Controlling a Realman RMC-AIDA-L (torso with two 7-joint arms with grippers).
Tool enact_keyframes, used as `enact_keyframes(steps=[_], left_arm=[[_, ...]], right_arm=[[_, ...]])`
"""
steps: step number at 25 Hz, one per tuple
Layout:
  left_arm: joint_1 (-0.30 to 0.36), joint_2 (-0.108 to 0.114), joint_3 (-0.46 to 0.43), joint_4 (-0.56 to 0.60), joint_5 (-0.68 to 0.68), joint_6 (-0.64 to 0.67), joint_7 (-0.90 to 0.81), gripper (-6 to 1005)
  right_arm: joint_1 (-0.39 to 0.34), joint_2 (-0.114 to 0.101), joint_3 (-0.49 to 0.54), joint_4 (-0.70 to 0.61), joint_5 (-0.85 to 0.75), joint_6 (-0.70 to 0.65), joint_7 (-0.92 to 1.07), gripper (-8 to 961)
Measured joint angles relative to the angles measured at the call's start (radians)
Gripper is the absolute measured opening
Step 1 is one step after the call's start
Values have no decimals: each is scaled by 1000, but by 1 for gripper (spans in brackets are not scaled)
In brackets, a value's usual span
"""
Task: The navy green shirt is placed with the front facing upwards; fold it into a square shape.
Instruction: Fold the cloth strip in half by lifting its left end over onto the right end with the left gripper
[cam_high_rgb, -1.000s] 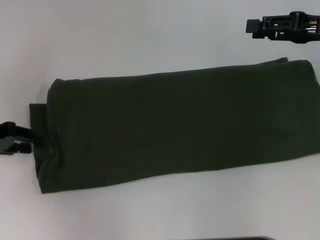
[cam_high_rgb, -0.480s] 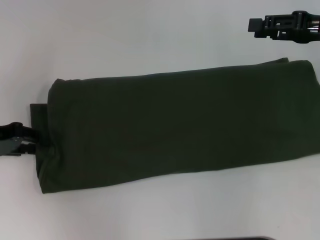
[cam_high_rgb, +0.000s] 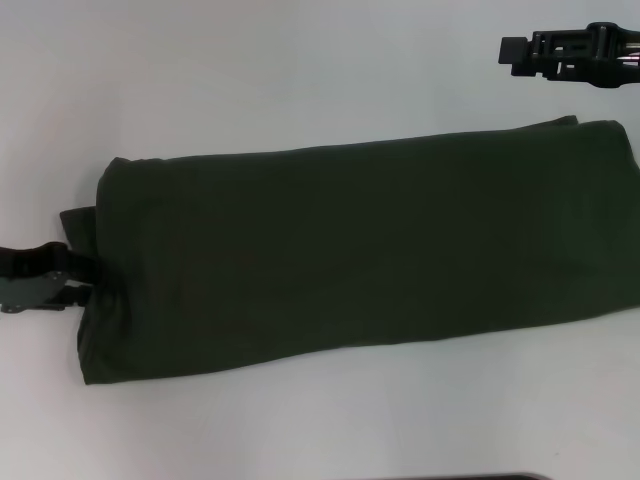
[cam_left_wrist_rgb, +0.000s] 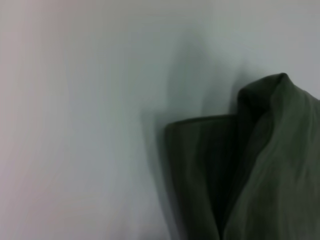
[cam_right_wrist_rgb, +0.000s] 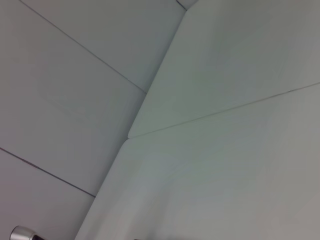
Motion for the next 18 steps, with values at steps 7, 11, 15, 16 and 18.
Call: enact_keyframes(steps=[7,11,15,16,18], left_arm=[[-11,-5,2,-9,1,-4,-19,487],[-22,-13,3,-12,3,-6,-24,487],[-38,-23,13,-13,5,-9,-24,488],[-43,-26,16,-13,6,-10,-24,488],[-53,-30,25,-14,6,-13,-24,488]], right_arm=[[-2,0,1,0,0,-2,0,527],[-4,0,2,0,2,-1,0,527],[-4,0,2,0,2,-1,0,527],[-4,0,2,0,2,-1,0,527],[-5,0,2,0,2,-1,0,527]])
